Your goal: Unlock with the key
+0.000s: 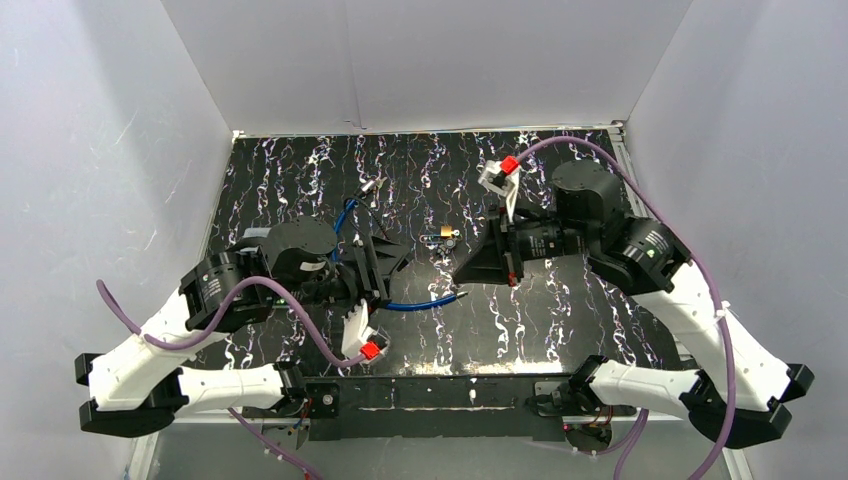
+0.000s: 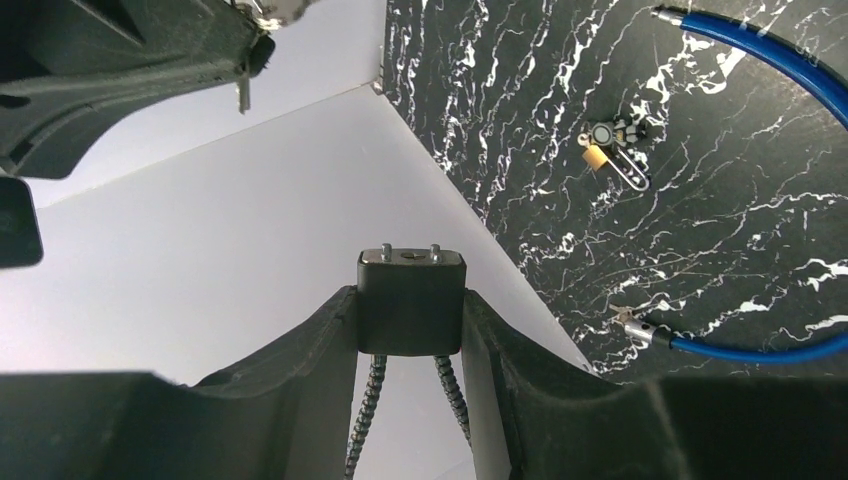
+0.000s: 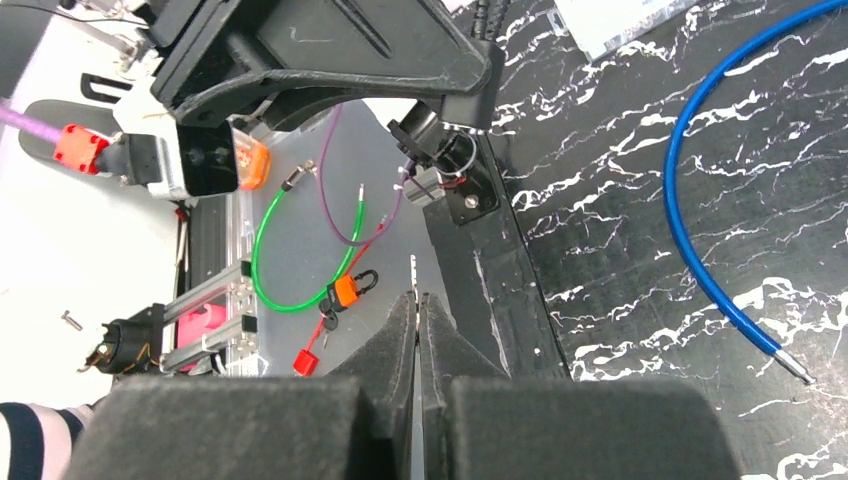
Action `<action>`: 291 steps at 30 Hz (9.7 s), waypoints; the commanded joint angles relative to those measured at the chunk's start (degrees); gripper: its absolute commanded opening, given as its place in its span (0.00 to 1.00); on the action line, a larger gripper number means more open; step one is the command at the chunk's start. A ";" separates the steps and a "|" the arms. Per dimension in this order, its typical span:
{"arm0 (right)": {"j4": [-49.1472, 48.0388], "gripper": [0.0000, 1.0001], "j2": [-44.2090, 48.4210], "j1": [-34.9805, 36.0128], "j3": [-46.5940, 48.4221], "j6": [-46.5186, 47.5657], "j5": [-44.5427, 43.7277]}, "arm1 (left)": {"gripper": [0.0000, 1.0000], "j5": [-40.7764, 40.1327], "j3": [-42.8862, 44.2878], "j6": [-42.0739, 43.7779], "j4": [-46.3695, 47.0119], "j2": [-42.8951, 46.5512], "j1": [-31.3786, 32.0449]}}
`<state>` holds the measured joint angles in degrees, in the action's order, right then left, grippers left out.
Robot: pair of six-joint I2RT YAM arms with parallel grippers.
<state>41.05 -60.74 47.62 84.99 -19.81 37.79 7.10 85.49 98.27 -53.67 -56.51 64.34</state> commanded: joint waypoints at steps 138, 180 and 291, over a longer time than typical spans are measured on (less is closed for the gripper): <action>-3.08 0.01 -12.23 6.26 15.67 6.56 -14.33 | 0.00 -9.49 18.71 -11.51 -2.81 -11.14 7.03; -14.49 0.01 -8.49 7.72 11.92 4.53 -24.25 | 0.00 0.63 9.83 -19.46 5.83 -10.50 15.36; -11.58 0.52 3.07 -6.60 5.46 -0.97 -3.93 | 0.00 -19.08 1.99 -26.79 24.89 -4.40 11.32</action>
<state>36.87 -57.57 41.99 92.02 -18.08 26.01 -12.81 87.69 71.79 -30.46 -62.08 75.94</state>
